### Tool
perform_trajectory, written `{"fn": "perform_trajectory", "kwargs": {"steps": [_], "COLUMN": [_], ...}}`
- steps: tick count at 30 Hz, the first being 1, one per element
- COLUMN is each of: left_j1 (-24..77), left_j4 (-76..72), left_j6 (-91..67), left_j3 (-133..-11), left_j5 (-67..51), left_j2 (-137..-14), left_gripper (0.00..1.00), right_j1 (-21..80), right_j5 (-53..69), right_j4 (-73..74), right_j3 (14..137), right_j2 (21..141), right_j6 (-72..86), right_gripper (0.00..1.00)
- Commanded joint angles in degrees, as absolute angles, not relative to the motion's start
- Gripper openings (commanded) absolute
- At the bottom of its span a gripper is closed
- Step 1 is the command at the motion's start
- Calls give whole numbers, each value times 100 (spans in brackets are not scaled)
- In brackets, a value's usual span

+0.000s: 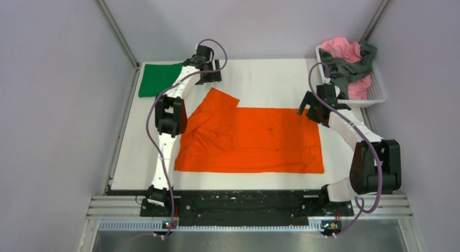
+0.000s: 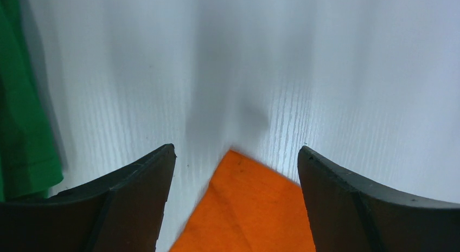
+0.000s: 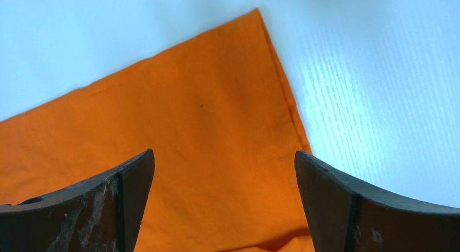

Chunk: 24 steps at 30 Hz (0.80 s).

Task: Fold and stack the t-shirts
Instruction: Grab the side of the flattened tshirt furthest away from the robot with both arms

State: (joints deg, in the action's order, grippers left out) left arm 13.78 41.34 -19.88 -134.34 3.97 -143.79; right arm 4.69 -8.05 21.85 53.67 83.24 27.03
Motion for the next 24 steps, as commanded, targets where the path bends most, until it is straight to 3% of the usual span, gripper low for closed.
{"fn": "perform_trajectory", "kwargs": {"steps": [1,14,18,20,24], "left_j1": [1510,1879,1980,2006,2006], "left_j4": [3685,4686,4855,4849,4717], "left_j6": [-1691,-1541,-1521,-1556,-1653], "left_j3": [-13579,-13519,-13260,-13279,-13307], "left_j5": [408,1244,1369,1499,1587], "left_j2": [-14543,-14773,-14684,-14650,-14418], "left_gripper": [84,50,31,2,0], "right_j1": [374,304,301,301,306], "right_j5": [-1021,-1170,-1321,-1341,-1538], "right_j4": [2041,2041,2048,1993,2000], "right_j3": [5523,5458,5510,5660,6212], "right_j2": [8358,8481,8452,8579,9211], "right_j6": [2619,2579,2629,2669,2804], "right_gripper": [98,98,96,94,83]}}
